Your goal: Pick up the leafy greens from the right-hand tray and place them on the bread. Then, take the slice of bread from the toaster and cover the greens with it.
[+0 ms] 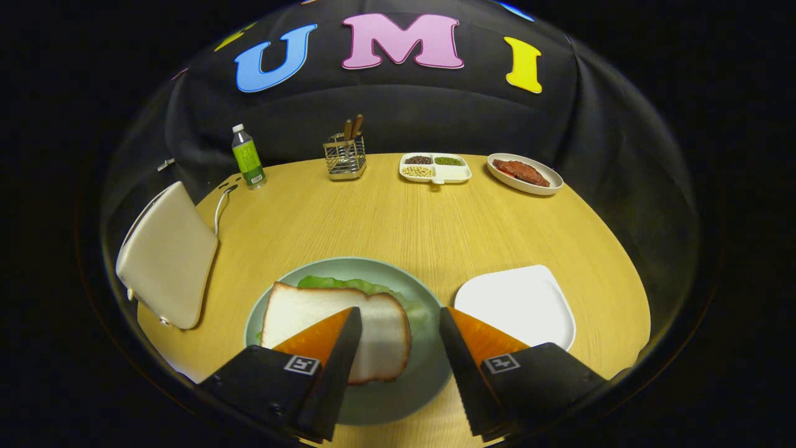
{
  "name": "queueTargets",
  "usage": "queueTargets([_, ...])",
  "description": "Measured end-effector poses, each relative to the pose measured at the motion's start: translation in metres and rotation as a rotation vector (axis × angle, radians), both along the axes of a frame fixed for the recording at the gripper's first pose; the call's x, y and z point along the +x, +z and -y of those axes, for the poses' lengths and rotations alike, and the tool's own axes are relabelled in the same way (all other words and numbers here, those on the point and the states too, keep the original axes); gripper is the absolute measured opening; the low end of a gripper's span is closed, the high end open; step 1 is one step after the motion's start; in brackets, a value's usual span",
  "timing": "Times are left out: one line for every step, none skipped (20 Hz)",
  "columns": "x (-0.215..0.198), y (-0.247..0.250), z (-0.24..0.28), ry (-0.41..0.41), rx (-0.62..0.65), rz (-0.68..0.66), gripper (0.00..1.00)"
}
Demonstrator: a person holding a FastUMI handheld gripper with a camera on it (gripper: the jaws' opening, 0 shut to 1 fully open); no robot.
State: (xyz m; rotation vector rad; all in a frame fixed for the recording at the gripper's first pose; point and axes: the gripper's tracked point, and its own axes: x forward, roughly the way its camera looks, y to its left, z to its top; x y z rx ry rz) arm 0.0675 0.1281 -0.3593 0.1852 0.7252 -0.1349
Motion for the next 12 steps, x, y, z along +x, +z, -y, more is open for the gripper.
queueTargets([-0.001,0.001,0.004,-0.007,-0.006,0.001,0.88])
queueTargets([-0.003,0.005,0.006,-0.009,-0.003,0.003,1.00])
queueTargets([-0.004,0.006,0.011,-0.013,-0.011,0.007,1.00])
queueTargets([-0.006,0.011,0.015,-0.014,-0.023,0.015,1.00])
queueTargets([-0.007,0.016,0.019,-0.013,-0.030,0.022,1.00])
queueTargets([-0.008,0.023,0.020,-0.009,-0.032,0.034,1.00])
queueTargets([-0.008,0.034,0.023,-0.005,-0.033,0.051,1.00])
queueTargets([-0.008,0.045,0.025,0.001,-0.036,0.068,1.00])
queueTargets([-0.009,0.059,0.027,0.008,-0.040,0.089,1.00])
queueTargets([-0.009,0.075,0.032,0.014,-0.048,0.110,1.00])
queueTargets([-0.010,0.092,0.037,0.019,-0.054,0.134,1.00])
queueTargets([-0.009,0.113,0.040,0.022,-0.058,0.165,1.00])
